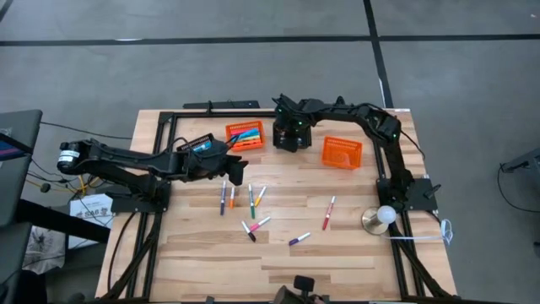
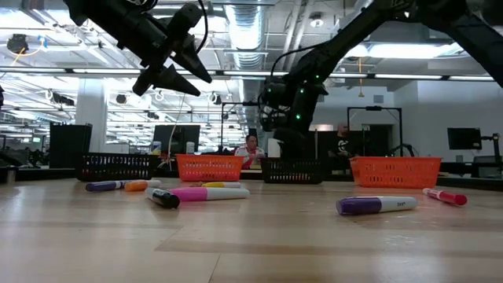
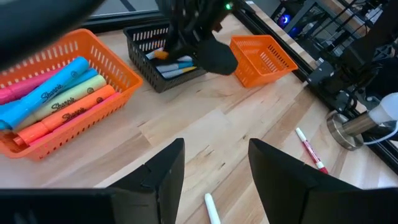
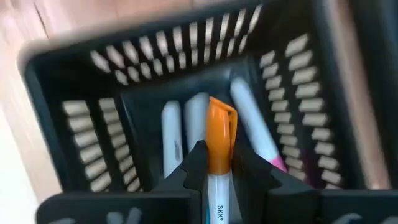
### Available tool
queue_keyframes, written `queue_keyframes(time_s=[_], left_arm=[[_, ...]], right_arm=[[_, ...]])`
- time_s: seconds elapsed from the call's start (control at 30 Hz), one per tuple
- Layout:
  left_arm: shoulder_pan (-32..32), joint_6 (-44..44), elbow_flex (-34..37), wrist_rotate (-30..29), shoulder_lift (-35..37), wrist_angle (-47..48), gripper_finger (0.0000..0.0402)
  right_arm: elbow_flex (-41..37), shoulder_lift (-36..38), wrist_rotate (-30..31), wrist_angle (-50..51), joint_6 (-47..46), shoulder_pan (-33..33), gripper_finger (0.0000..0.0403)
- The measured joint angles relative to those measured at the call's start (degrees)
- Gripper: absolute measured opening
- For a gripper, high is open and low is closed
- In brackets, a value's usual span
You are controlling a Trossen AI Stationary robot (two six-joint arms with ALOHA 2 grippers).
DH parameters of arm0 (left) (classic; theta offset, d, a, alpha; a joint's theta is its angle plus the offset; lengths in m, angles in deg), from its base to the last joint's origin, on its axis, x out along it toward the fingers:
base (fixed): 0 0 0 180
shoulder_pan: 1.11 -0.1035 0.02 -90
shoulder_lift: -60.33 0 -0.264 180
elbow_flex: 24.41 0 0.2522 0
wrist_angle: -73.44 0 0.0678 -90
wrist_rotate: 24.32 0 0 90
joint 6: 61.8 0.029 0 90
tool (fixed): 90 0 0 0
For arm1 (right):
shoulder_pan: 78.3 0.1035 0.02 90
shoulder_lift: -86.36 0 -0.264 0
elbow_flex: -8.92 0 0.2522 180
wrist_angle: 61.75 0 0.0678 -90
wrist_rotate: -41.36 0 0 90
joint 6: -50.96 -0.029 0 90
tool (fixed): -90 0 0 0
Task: Pick & Place Markers
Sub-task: Put the bottom small orange highlighter pen into the right black bin, then put the small orange highlighter pen into the right black bin
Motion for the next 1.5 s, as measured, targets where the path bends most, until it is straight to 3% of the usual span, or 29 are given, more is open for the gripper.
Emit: queue_keyframes(time_s=[0.33,0.77,1.13,1.23,1.4,1.5], left_arm=[[0.02,-4.01,3.79,0.11,0.0,-0.7,0.0176],[0.52,7.33,4.21,0.1,0.0,-1.21,0.0176],[3.77,7.25,5.33,0.11,0.02,-1.56,0.0176],[4.59,2.97,7.98,0.12,0.02,-1.18,0.0176],[6.99,-4.81,11.5,0.33,0.02,-1.28,0.0176],[8.4,-6.69,12.15,0.27,0.02,-1.54,0.0176]], right_arm=[[-0.07,0.19,0.04,0.9,0.26,-0.39,0.0065],[-0.08,0.57,0.05,0.76,0.69,-0.4,0.0196],[6.65,1.79,-0.1,5.2,-0.26,-1.28,0.0211],[7.45,4.13,-1.96,4.92,-0.79,-1.32,0.0209],[6.95,10.2,-11.97,1.12,-0.99,-1.54,0.0208],[5.37,14.25,-14.11,-1.73,-3.1,-1.47,0.0209]])
